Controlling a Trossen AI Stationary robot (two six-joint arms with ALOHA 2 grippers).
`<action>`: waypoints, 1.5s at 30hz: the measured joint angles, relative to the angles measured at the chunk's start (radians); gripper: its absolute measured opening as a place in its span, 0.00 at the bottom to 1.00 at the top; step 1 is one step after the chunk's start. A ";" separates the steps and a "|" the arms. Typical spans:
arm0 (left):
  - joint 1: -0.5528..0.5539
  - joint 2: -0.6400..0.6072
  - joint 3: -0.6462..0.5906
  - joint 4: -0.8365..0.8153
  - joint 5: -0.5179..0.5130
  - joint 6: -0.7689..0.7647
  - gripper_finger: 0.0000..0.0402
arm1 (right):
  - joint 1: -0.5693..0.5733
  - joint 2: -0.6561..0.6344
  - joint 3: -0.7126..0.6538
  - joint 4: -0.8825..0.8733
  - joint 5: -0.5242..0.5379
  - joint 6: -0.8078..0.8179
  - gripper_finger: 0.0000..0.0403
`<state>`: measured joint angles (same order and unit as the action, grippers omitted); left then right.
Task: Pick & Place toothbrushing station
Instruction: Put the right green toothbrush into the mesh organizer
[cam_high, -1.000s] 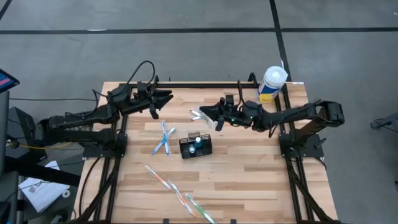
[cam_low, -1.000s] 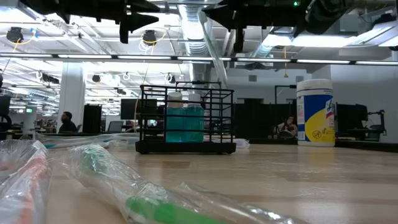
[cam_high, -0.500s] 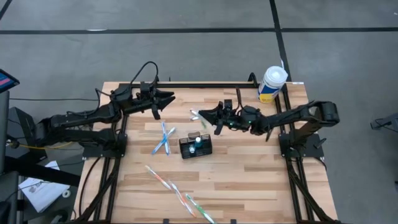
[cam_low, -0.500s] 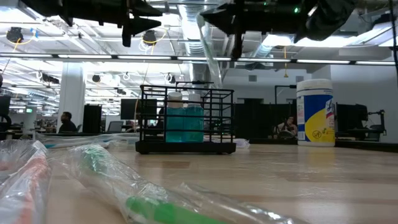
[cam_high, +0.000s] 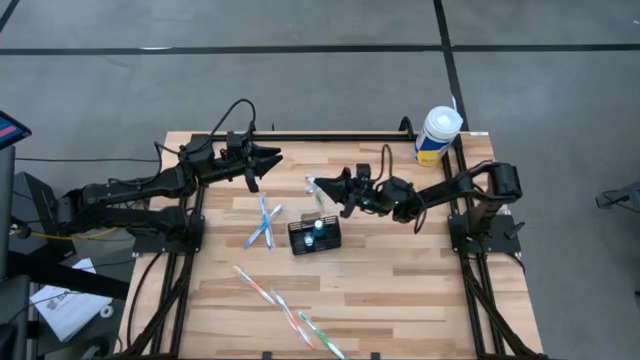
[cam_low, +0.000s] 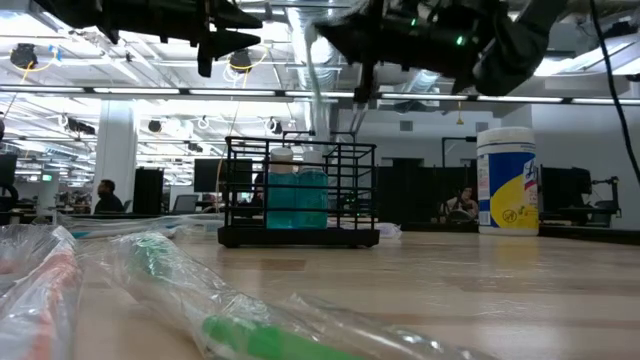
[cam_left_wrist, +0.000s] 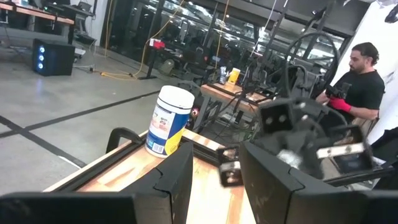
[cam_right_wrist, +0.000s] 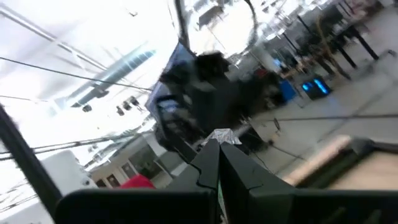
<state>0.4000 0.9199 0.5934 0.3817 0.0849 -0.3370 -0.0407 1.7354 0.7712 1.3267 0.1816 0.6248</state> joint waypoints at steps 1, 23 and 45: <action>0.000 0.000 0.000 0.000 0.000 0.000 0.32 | -0.004 -0.017 0.000 -0.014 -0.005 -0.010 0.00; 0.000 0.000 0.000 0.000 -0.002 0.000 0.32 | 0.068 -0.095 -0.012 -0.177 0.004 -0.026 0.00; 0.000 -0.001 -0.001 -0.001 -0.002 0.013 0.32 | 0.082 -0.095 -0.012 -0.261 0.004 -0.046 0.00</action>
<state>0.4000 0.9192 0.5926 0.3809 0.0834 -0.3245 0.0410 1.6405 0.7589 1.0659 0.1861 0.5790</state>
